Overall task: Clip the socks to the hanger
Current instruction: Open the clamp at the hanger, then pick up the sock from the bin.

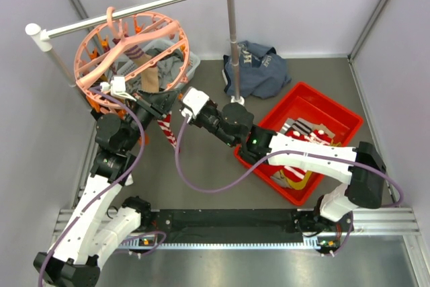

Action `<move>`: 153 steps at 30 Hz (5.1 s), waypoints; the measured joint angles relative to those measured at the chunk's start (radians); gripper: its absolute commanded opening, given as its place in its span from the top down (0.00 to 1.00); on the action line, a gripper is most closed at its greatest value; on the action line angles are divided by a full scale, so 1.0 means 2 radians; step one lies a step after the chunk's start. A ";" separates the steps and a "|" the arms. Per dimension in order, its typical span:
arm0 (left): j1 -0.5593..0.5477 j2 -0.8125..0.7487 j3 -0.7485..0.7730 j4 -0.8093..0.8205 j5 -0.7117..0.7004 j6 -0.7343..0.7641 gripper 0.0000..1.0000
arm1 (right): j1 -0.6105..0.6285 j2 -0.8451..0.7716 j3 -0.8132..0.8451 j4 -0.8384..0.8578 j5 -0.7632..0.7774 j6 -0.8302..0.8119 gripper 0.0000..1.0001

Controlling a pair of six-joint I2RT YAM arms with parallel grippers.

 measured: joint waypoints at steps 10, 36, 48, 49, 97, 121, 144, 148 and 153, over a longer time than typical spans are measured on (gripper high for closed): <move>0.000 -0.002 0.013 -0.027 -0.007 -0.003 0.54 | 0.005 0.001 0.006 -0.008 0.018 -0.007 1.00; -0.001 -0.076 -0.006 -0.061 -0.005 0.055 0.22 | -0.006 0.005 0.107 -0.169 0.019 0.197 1.00; -0.001 -0.035 -0.062 0.035 -0.018 0.037 0.21 | -0.018 0.006 0.111 -0.186 0.021 0.253 1.00; -0.001 -0.031 -0.066 0.051 -0.018 0.033 0.21 | -0.019 0.006 0.111 -0.186 0.021 0.255 1.00; -0.041 0.037 -0.084 0.200 -0.063 0.046 0.77 | -0.032 -0.094 0.071 -0.345 0.058 0.308 0.32; -0.042 0.014 -0.084 0.163 -0.080 0.059 0.78 | -0.402 -0.327 -0.269 -0.603 0.079 0.554 0.49; -0.042 0.016 -0.084 0.155 -0.084 0.058 0.78 | -0.572 -0.052 -0.256 -0.404 0.036 0.556 0.74; -0.042 0.016 -0.084 0.153 -0.085 0.058 0.79 | -0.572 -0.053 -0.256 -0.398 0.035 0.551 0.83; -0.042 0.016 -0.084 0.150 -0.086 0.059 0.79 | -0.572 -0.080 -0.256 -0.413 0.030 0.539 0.84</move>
